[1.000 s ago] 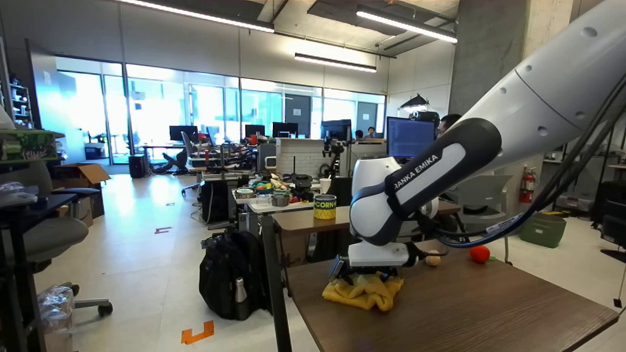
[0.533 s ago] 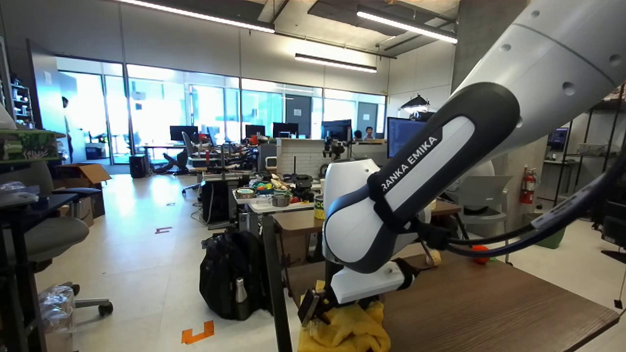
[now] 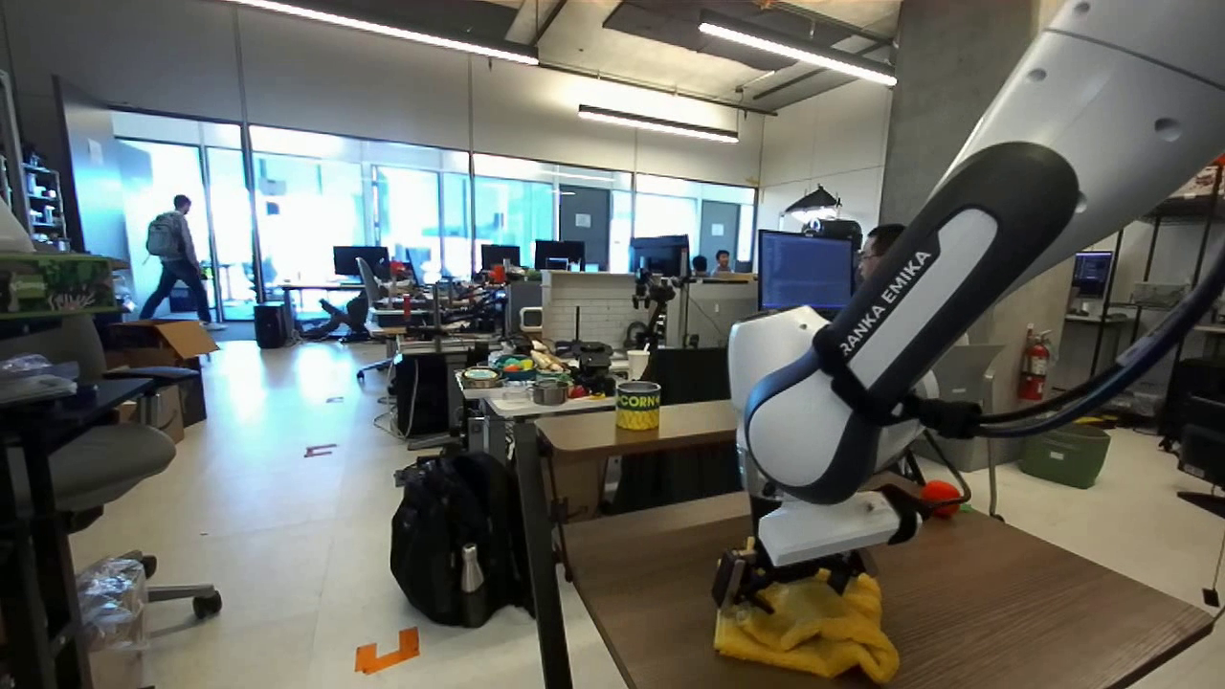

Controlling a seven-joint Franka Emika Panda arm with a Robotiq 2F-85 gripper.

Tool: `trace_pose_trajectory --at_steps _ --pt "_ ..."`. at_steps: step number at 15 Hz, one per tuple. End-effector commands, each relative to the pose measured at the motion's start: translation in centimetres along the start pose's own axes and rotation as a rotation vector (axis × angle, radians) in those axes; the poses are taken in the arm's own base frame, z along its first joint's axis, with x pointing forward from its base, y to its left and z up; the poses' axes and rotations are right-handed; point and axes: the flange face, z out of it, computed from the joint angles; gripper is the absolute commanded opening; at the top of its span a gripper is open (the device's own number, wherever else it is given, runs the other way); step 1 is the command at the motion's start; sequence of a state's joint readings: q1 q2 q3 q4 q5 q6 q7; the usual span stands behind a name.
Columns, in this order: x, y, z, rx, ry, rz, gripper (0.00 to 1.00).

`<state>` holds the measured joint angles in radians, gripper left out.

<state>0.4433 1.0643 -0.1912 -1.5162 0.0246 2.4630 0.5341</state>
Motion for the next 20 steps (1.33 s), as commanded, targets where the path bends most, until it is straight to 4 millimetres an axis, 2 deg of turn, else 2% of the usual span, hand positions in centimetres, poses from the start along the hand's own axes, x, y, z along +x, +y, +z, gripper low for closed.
trace_pose_trajectory --at_steps 1,3,4,6,8,11,14,16,18,20 --pt "1.7 7.9 4.9 -0.092 -0.020 0.173 1.00" --pt "2.6 10.8 6.1 -0.133 -0.032 0.265 1.00" --pt "2.8 11.1 6.1 -0.137 -0.039 0.282 1.00" --pt "2.2 9.7 5.6 -0.120 -0.057 0.245 1.00" --pt "1.1 7.2 5.1 -0.102 -0.059 0.179 1.00" --pt "-0.8 3.1 4.7 -0.095 -0.046 0.061 1.00" --pt "-3.3 -1.7 3.5 -0.081 -0.024 -0.062 1.00" --pt "-4.5 -4.0 2.8 -0.074 -0.018 -0.109 1.00" --pt "-4.5 -4.3 3.0 -0.088 -0.037 -0.104 1.00" --pt "-3.4 -2.2 3.5 -0.122 -0.073 -0.048 1.00"
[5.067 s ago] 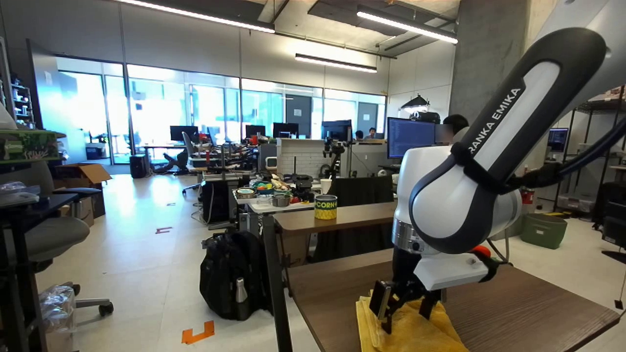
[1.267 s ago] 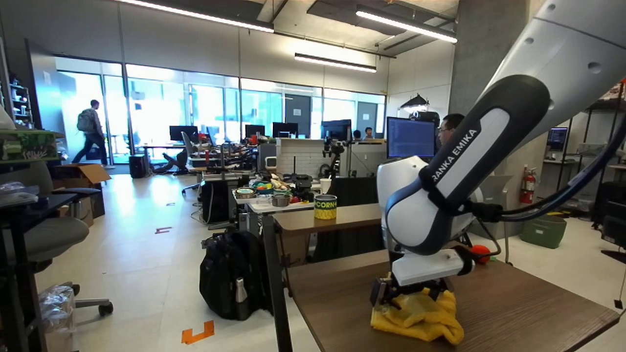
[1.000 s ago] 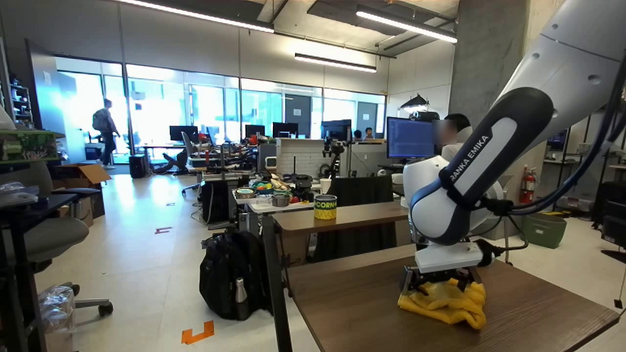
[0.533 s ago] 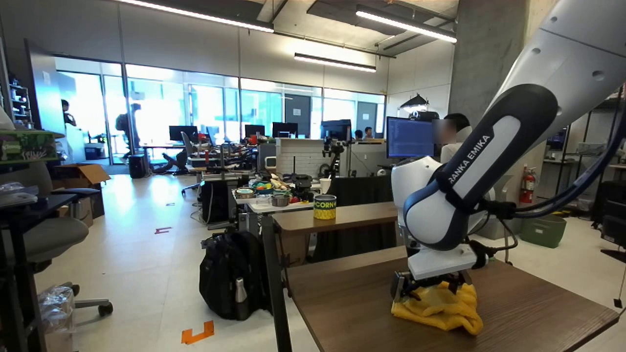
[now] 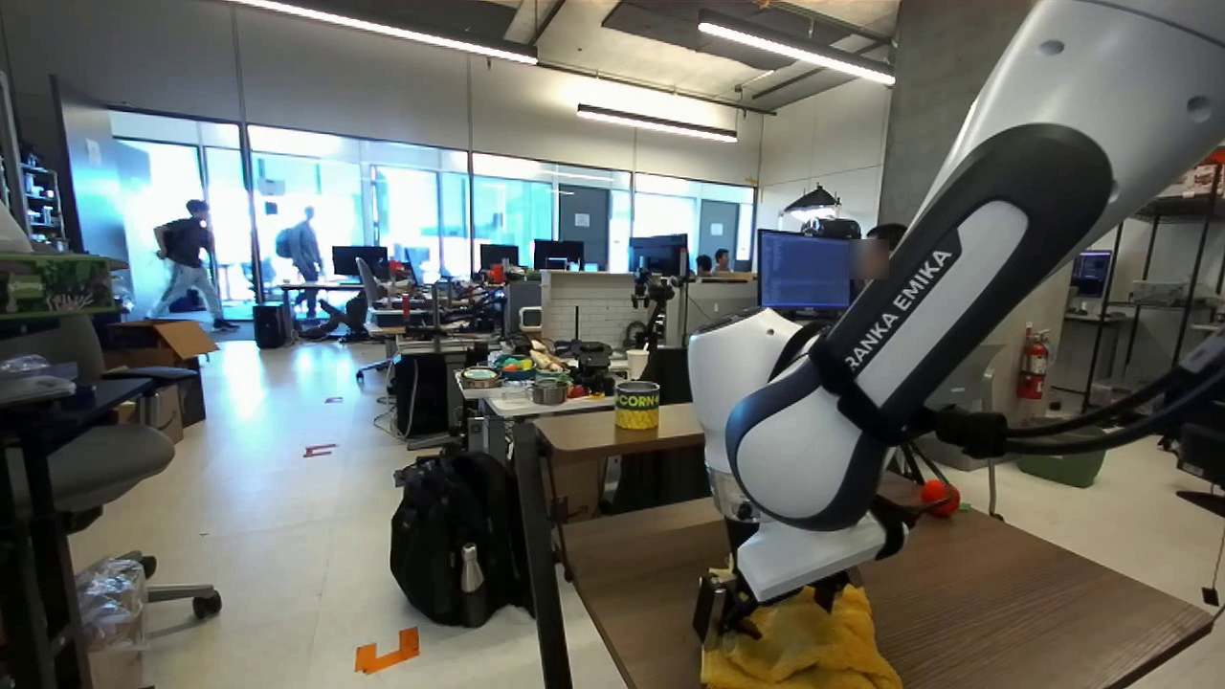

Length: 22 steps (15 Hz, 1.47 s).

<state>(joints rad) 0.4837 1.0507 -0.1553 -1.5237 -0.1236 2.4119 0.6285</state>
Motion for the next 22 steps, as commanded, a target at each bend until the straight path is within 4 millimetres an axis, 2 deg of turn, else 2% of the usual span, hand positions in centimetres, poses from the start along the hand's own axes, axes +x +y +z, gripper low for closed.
trace_pose_trajectory --at_steps 1,8,13,16,18,19,22 --pt "-0.1 2.4 4.7 -0.054 -0.092 0.065 1.00" --pt "3.1 13.1 8.4 -0.141 -0.158 0.369 1.00" --pt "3.7 20.5 11.0 -0.208 -0.199 0.582 1.00" --pt "4.3 23.6 12.3 -0.217 -0.225 0.704 1.00" --pt "4.6 24.4 13.2 -0.181 -0.246 0.754 1.00" --pt "4.9 23.3 13.3 -0.133 -0.242 0.737 1.00" --pt "4.9 18.4 9.6 -0.040 -0.223 0.618 1.00"
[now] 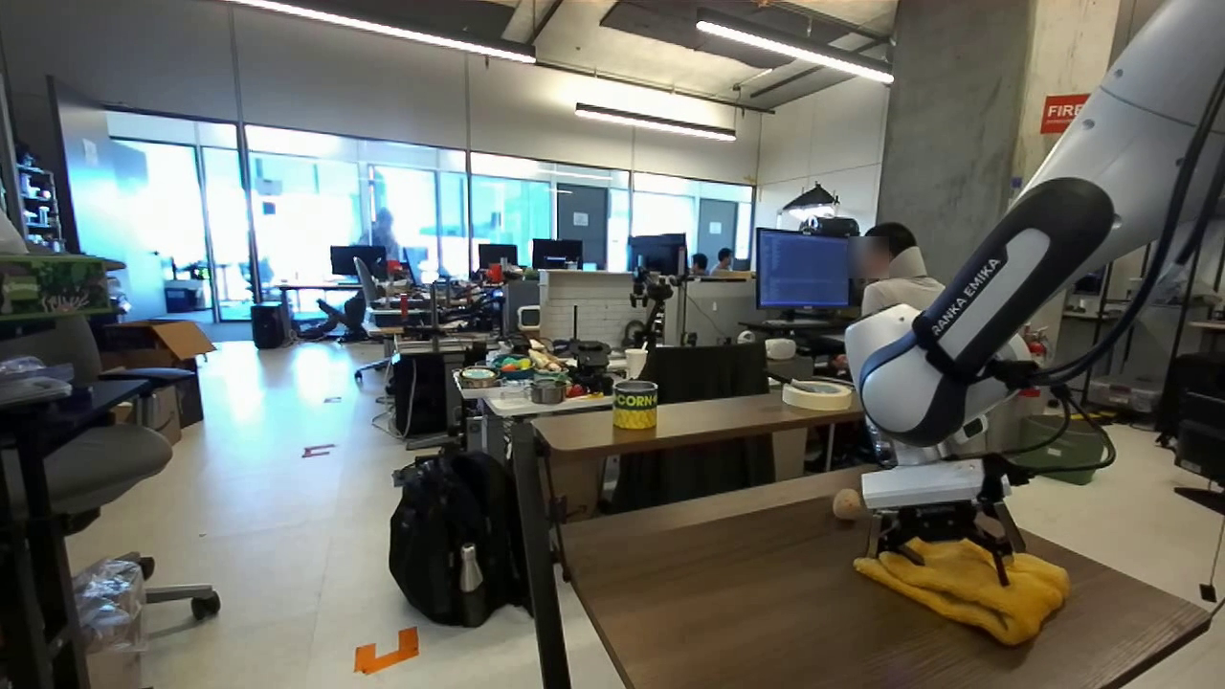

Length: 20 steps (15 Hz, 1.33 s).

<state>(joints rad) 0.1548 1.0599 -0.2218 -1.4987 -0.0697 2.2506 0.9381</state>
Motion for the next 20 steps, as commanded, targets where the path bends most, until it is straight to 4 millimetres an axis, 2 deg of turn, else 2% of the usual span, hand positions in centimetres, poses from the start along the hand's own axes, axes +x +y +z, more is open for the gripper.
trace_pose_trajectory --at_steps 1,3,4,8,11,12,14,16,20 --pt "-6.0 -4.9 1.7 0.078 -0.015 -0.153 1.00" --pt "-9.4 -6.3 -0.7 0.102 -0.003 -0.244 1.00" --pt "-11.4 -7.4 -1.3 0.117 0.006 -0.293 1.00" --pt "-21.7 -11.0 -3.4 0.166 0.022 -0.501 1.00" --pt "-29.5 -12.3 -3.8 0.188 0.031 -0.659 1.00" --pt "-29.9 -12.6 -4.0 0.192 0.047 -0.712 1.00" --pt "-28.5 -12.7 -4.1 0.187 0.054 -0.732 1.00" --pt "-24.7 -11.5 -3.4 0.182 0.034 -0.657 1.00" --pt "-15.4 -8.2 -1.1 0.166 0.004 -0.404 1.00"
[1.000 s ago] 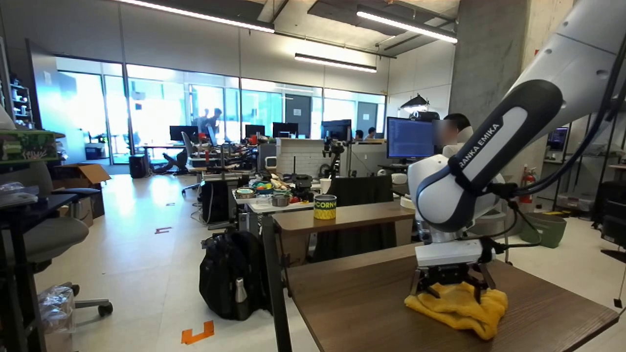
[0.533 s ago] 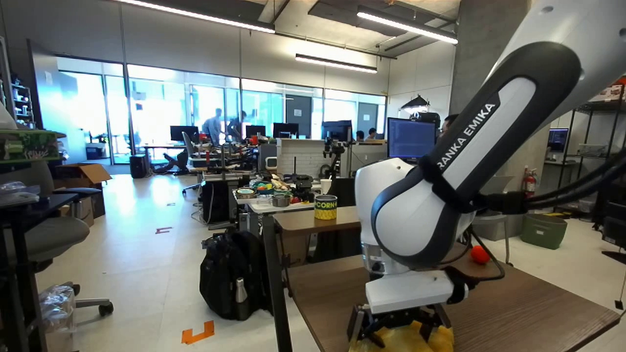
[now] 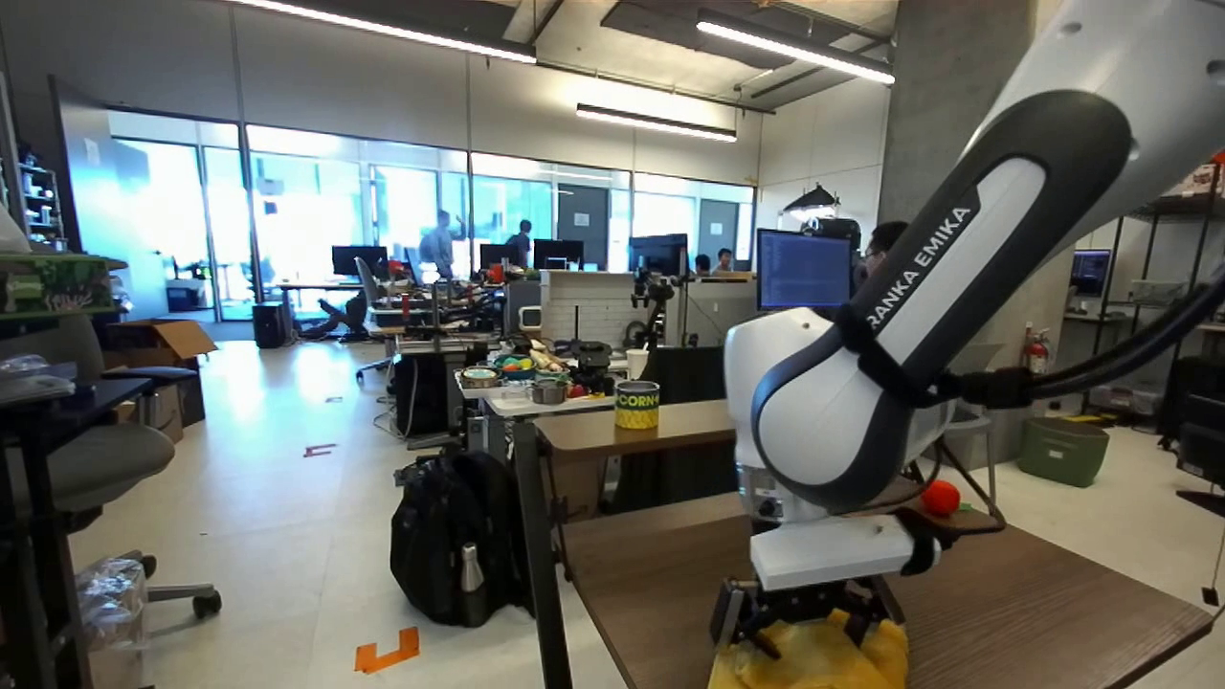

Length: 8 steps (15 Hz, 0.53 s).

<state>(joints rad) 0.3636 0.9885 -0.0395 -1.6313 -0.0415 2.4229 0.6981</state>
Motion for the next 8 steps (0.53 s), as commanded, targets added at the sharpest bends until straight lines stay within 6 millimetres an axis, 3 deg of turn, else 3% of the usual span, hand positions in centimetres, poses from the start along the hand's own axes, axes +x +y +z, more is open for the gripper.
trace_pose_trajectory --at_steps 1,5,6,8 --pt "5.0 8.0 3.2 -0.020 -0.017 0.198 1.00" --pt "9.4 16.8 5.9 -0.040 -0.074 0.399 1.00" --pt "9.9 17.8 6.0 -0.040 -0.089 0.434 1.00" --pt "9.7 17.5 5.3 -0.032 -0.105 0.409 1.00"
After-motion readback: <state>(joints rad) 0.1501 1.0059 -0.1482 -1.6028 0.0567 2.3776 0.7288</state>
